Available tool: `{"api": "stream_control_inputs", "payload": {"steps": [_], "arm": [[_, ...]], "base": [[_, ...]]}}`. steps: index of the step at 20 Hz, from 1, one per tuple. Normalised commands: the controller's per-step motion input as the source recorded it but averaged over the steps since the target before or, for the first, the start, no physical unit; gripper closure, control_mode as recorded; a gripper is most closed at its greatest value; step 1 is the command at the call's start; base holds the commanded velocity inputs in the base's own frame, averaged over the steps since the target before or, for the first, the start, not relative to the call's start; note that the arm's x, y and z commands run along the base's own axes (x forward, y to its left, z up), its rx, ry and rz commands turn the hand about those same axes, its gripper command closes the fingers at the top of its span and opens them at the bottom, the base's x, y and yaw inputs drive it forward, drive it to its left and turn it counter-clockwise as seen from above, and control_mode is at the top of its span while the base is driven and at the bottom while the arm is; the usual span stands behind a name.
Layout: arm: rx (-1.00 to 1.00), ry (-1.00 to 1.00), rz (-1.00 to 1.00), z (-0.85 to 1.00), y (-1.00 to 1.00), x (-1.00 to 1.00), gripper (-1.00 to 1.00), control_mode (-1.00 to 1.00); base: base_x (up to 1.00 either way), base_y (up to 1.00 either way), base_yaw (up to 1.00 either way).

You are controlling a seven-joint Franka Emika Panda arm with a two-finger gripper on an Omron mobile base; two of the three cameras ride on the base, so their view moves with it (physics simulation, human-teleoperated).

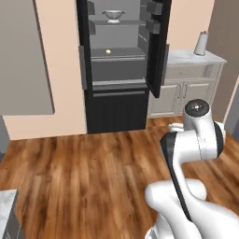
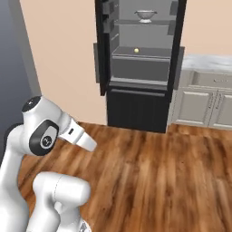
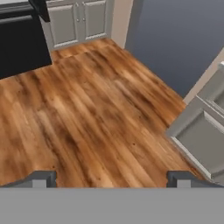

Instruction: Pick the egg and butter from the fridge and place them by the bowl for mixing.

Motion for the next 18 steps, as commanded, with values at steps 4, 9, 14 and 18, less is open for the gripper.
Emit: {"api": "stream_control_inputs", "payload": {"steps": [4, 9, 14, 18], "arm": [[0.0, 0.0, 0.0, 0.0, 0.0, 0.0, -1.0, 1.0], [0.0, 0.0, 0.0, 0.0, 0.0, 0.0, -1.0, 1.0], [0.0, 0.0, 0.0, 0.0, 0.0, 0.0, -1.0, 1.0], [0.0, 0.0, 0.0, 0.0, 0.0, 0.0, -1.0, 1.0]], "base": [[1.0, 0.0, 0.06], [1.0, 0.01, 0.12], [1.0, 0.0, 0.18], [1.0, -0.02, 0.16]]}}
